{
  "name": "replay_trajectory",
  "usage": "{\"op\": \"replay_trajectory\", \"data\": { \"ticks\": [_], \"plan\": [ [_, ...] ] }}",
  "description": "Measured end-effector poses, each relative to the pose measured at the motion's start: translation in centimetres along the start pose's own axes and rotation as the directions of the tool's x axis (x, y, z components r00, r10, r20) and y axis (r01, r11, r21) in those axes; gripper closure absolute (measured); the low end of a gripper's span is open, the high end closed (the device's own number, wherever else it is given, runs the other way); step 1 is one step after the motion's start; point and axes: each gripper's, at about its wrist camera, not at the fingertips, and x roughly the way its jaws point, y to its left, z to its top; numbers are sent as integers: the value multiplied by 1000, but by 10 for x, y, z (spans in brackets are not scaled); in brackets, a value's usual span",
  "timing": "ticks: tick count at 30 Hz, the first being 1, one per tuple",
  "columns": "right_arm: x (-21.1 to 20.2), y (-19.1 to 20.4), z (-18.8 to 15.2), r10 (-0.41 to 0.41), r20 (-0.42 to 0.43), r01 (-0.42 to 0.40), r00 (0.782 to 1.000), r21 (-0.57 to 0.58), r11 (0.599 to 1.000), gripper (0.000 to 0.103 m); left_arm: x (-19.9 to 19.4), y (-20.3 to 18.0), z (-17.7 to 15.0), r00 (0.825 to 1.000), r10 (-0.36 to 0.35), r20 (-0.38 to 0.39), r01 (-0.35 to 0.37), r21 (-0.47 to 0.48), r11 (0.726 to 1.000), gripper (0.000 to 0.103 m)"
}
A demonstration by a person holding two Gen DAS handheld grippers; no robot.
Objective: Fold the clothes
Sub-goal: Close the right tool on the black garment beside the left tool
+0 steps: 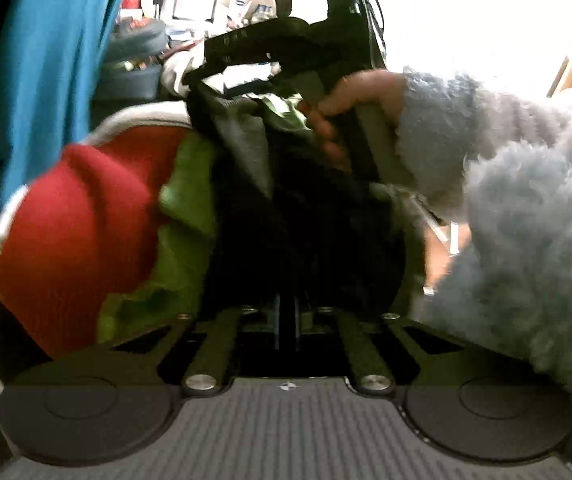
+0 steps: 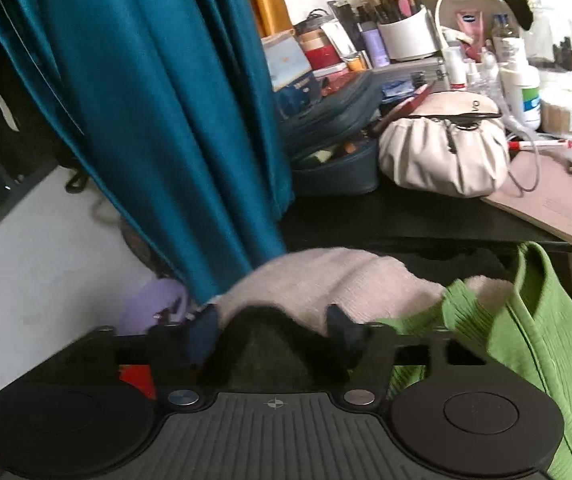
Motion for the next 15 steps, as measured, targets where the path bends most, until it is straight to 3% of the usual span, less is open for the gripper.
{"op": "replay_trajectory", "data": {
  "ticks": [4, 7, 8, 11, 13, 15],
  "plan": [
    [-8, -4, 1, 16, -13, -16, 1000, 5, 1000, 74, 25, 9, -7, 996, 76, -56, -77, -17, 997, 96],
    [-14, -9, -4, 11, -23, -11, 1000, 7, 1000, 74, 33, 8, -5, 995, 81, -66, -80, 26, 996, 94],
    [-16, -11, -6, 9, -26, -9, 1000, 7, 1000, 74, 34, 7, -4, 994, 80, -69, -77, 42, 996, 88],
    [-22, -18, -15, 14, -40, -13, 999, 26, 1000, 67, 37, 6, -8, 994, 81, -78, -75, 78, 994, 73],
    [-25, -22, -22, 23, -56, -21, 998, 31, 999, 55, 39, 8, -7, 993, 83, -79, -76, 93, 993, 72],
    [-27, -23, -28, 31, -71, -30, 997, 24, 999, 52, 41, 10, -8, 993, 90, -80, -81, 115, 990, 72]
  ]
}}
